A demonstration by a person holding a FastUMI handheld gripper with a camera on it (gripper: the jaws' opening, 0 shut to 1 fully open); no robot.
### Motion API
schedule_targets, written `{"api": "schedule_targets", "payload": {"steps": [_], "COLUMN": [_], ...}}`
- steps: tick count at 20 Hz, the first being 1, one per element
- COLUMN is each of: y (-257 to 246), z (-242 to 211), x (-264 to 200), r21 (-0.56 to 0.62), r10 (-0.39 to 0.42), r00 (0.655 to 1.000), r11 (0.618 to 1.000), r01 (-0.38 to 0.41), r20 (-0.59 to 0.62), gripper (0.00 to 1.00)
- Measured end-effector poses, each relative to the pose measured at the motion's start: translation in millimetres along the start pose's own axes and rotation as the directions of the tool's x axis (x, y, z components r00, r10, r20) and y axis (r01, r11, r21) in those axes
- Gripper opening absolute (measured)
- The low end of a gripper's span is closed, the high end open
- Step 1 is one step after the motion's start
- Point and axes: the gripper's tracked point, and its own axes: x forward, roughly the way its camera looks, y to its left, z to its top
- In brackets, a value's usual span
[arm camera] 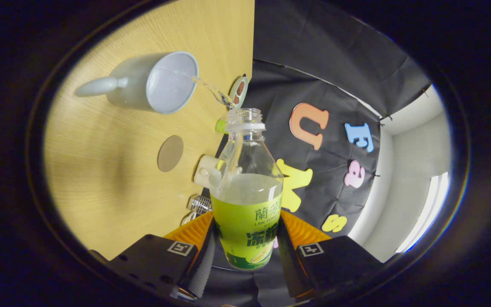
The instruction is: Take the bottle from table, then pour the juice into the cup, finally place the bottle on the coaster
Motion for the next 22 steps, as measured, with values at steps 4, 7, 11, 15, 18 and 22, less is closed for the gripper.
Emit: {"api": "schedule_targets", "payload": {"steps": [4,7,11,15,18,22], "y": [-8,-12,-19,-25,-29,-35], "z": [0,-1,0,3,3,2], "x": [5,6,7,7,6,4], "r21": [-0.013,-0.031,-0.050,-0.075,-0.085,-0.107], "r10": [-0.010,-0.017,-0.027,-0.038,-0.044,-0.051], "r00": [1.000,1.000,1.000,0.999,0.999,0.999], "r11": [1.000,0.999,0.998,0.996,0.995,0.993], "r01": [0.010,0.017,0.026,0.037,0.044,0.050], "r20": [-0.004,-0.005,-0.007,-0.001,0.000,-0.001], "gripper": [0.75,0.75,0.75,0.75,0.75,0.75]}}
